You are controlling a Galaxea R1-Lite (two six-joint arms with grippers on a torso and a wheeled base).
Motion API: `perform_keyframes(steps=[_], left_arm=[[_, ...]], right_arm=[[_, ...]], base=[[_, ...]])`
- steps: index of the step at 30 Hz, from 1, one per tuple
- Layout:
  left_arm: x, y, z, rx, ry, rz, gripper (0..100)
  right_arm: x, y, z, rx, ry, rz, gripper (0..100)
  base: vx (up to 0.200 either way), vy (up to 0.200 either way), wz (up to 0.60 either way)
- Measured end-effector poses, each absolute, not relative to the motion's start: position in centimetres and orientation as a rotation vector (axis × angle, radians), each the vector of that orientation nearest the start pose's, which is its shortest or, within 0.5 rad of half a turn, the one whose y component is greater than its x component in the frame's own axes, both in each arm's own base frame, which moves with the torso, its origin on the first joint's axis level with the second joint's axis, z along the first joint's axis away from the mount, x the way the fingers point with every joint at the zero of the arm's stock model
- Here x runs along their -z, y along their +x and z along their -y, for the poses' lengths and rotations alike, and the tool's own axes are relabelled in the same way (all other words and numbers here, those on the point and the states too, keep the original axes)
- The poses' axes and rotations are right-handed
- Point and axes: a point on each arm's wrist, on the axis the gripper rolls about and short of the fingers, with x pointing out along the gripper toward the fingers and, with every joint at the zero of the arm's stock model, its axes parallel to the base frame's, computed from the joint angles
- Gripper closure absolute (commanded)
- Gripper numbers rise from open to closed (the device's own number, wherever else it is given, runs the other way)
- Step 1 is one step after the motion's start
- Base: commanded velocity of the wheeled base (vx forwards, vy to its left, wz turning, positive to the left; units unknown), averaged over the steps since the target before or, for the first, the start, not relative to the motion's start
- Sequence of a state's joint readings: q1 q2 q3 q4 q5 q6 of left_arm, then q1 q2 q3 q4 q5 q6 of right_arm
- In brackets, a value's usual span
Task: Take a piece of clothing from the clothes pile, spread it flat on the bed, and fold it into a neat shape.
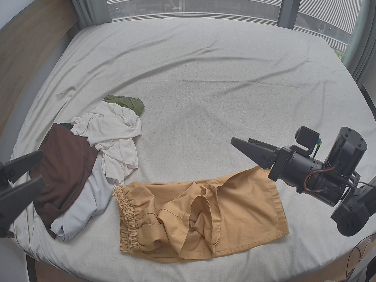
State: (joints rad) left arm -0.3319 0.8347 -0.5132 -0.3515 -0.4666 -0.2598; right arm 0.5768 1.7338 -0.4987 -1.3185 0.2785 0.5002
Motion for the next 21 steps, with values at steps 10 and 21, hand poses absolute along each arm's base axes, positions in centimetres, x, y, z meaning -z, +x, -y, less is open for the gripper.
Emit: perform_keyframes(steps=[10, 21], left_arm=[[-20.2, 12.2, 5.1, 0.755, -0.201, -0.282, 0], [-15.8, 15.3, 5.4, 0.669, -0.235, -0.505, 0]], right_arm=[[-15.8, 22.9, -15.7, -0.846, 0.470, -0.186, 0], [-15.4, 22.8, -15.5, -0.834, 0.466, -0.212, 0]], base=[[0.000, 0.000, 0.00], [0.000, 0.000, 0.00]])
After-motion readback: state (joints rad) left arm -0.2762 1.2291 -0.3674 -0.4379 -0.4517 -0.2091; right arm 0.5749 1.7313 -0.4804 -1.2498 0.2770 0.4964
